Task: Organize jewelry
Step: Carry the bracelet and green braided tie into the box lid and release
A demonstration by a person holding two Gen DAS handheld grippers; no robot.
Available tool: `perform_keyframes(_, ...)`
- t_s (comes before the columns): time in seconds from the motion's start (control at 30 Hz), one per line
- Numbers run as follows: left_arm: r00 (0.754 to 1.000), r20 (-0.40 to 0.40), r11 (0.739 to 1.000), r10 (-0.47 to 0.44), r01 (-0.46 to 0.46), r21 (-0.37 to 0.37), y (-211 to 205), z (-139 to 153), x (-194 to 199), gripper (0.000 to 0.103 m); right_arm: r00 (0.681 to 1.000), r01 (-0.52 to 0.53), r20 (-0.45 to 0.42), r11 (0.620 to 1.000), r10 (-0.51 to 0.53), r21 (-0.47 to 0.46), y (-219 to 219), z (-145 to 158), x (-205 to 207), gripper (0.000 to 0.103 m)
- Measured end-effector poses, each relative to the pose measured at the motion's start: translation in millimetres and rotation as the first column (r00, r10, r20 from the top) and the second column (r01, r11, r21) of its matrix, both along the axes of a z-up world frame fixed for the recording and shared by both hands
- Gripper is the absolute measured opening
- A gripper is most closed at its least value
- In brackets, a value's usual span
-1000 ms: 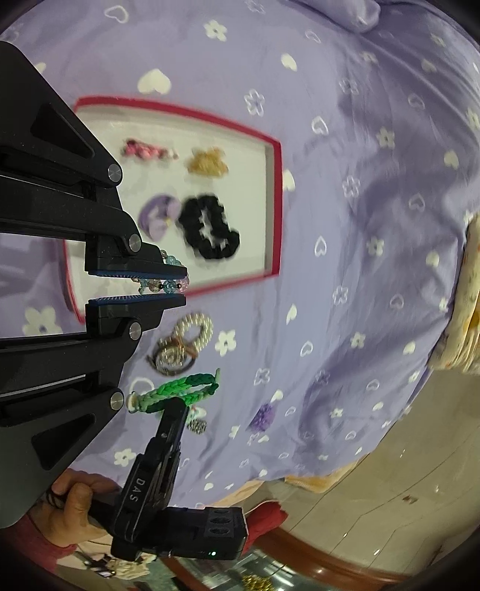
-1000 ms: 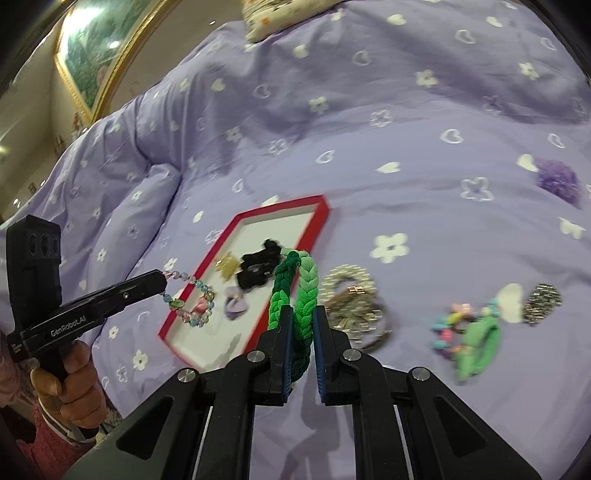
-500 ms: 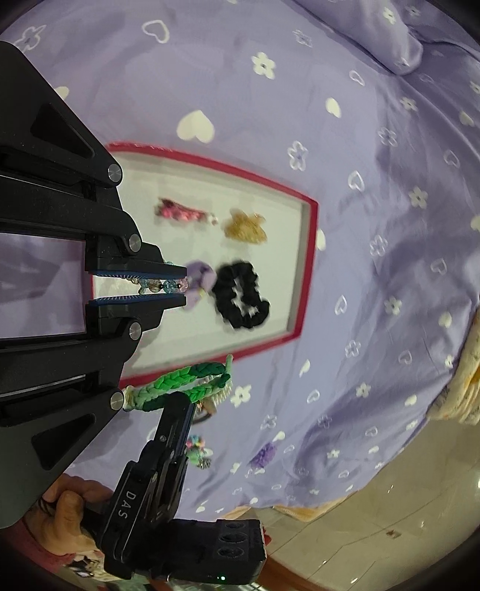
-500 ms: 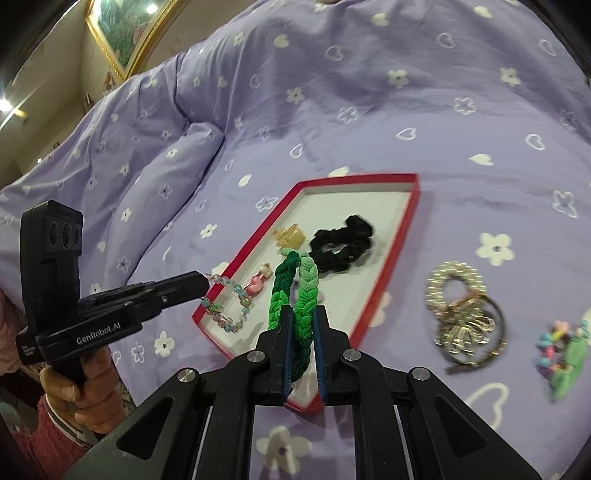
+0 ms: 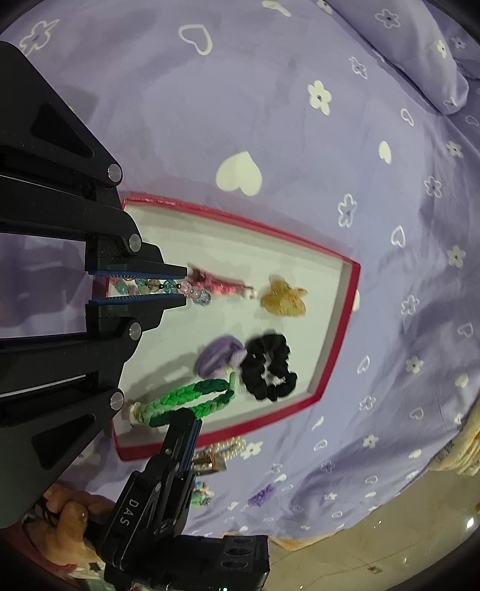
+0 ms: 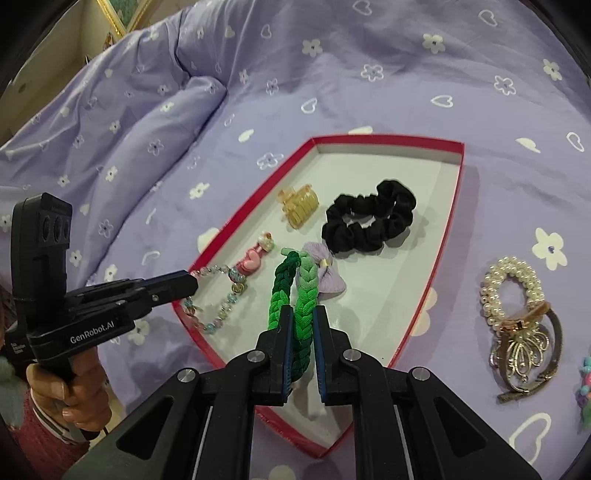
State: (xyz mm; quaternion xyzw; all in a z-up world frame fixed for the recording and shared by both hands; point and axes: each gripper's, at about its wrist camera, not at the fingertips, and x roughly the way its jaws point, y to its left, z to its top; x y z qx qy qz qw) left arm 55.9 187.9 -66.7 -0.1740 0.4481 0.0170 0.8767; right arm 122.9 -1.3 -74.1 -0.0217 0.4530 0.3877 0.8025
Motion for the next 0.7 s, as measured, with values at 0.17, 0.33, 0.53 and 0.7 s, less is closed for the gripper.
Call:
perform_keyframes(0.17,0.999,-0.041,1.0,0.013,-0.011,0.029,1.8,-13.4,3.0,0.006,0.999,-0.032,0.001,0.997,0.032,-0.064,9.6,-7.7,1.7,0.01)
perform_keyframes(0.33,0.998,-0.054,1.0,0.019,-0.017,0.026,6.3,-19.4,2.6,0.006,0.999,-0.052,-0.009,0.994,0.051,-0.099,15.7,-14.7,4.0,0.011)
perform_keyframes(0.53,0.998,-0.068,0.999,0.015,-0.012,0.032,4.6,-21.7,5.1,0.007,0.998,-0.061,-0.011,0.993,0.06,-0.104,17.0,-15.1,4.0,0.014)
perform_keyframes(0.7,0.997,-0.076,0.999,0.015,-0.012,0.045,2.0,-20.7,5.6,0.007,0.999,-0.054,-0.014,0.994,0.053,-0.094,16.4,-15.1,4.7,0.015)
